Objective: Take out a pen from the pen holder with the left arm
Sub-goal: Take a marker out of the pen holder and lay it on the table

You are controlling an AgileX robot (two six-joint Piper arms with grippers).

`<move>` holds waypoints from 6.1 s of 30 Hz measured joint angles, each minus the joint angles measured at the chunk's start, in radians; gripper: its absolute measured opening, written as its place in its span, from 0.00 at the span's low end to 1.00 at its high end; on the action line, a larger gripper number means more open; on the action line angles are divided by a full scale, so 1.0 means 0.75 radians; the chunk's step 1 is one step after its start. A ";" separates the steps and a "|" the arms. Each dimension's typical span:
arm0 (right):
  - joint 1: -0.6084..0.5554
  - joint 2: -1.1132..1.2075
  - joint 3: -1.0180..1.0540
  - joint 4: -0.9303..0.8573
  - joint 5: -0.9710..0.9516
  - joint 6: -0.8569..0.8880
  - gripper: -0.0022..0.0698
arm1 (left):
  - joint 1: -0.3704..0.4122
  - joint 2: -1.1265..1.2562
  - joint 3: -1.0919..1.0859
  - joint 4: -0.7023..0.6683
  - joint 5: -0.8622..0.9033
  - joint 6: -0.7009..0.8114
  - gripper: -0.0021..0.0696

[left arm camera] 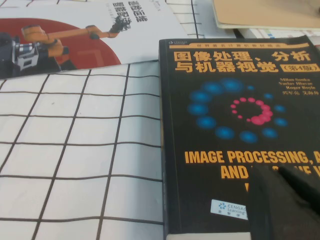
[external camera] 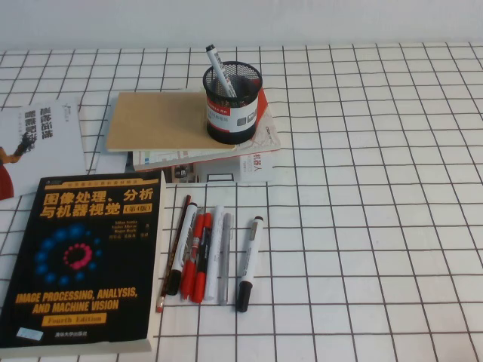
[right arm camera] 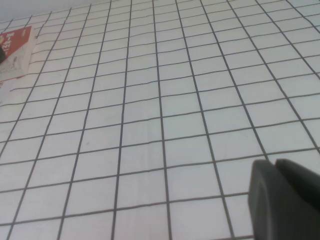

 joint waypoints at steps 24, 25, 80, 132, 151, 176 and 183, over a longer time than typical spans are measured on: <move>0.000 0.000 0.000 0.000 0.000 0.000 0.01 | 0.000 0.000 0.000 0.018 0.000 0.000 0.03; 0.000 0.000 0.000 0.000 0.000 0.000 0.01 | 0.000 0.000 0.000 0.020 0.000 0.000 0.03; 0.000 0.000 0.000 0.000 0.000 0.000 0.01 | -0.236 1.034 -0.755 -0.285 -0.451 0.256 0.03; 0.000 0.000 0.000 0.000 0.000 0.000 0.01 | -0.453 2.853 -1.939 0.272 -1.360 -0.609 0.62; 0.000 0.000 0.000 0.000 0.000 0.000 0.01 | -0.453 2.960 -2.040 0.242 -1.357 -0.608 0.61; 0.000 0.000 0.000 0.000 0.000 0.000 0.01 | -0.441 2.921 -2.051 0.283 -1.273 -0.598 0.20; 0.000 0.000 0.000 0.000 0.000 0.000 0.01 | -0.411 2.901 -2.051 0.343 -1.200 -0.624 0.20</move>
